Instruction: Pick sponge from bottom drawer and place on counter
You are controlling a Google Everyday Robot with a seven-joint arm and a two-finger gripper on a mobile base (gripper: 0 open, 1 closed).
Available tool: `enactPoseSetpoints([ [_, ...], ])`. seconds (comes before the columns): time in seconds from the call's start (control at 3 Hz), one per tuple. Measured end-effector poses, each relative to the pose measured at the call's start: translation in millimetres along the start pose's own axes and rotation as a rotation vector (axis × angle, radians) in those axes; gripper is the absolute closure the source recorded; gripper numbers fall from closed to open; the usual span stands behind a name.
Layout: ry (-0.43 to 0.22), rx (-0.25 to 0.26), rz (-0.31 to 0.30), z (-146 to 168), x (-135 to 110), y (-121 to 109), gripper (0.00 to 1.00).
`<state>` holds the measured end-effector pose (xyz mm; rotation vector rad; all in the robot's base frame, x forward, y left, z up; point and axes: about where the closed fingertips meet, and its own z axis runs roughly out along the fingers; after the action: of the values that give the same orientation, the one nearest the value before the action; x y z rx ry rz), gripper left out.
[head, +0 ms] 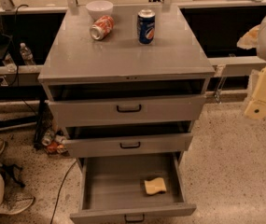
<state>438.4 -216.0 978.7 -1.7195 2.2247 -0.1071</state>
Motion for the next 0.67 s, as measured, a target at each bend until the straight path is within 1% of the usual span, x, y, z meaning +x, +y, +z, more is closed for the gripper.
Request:
enactPoseSetpoints([
  [0.33, -0.001, 0.0, 0.0, 0.2, 0.0, 0.1, 0.0],
  [0.67, -0.065, -0.035, 0.019, 35.6, 8.5, 13.2, 0.0],
])
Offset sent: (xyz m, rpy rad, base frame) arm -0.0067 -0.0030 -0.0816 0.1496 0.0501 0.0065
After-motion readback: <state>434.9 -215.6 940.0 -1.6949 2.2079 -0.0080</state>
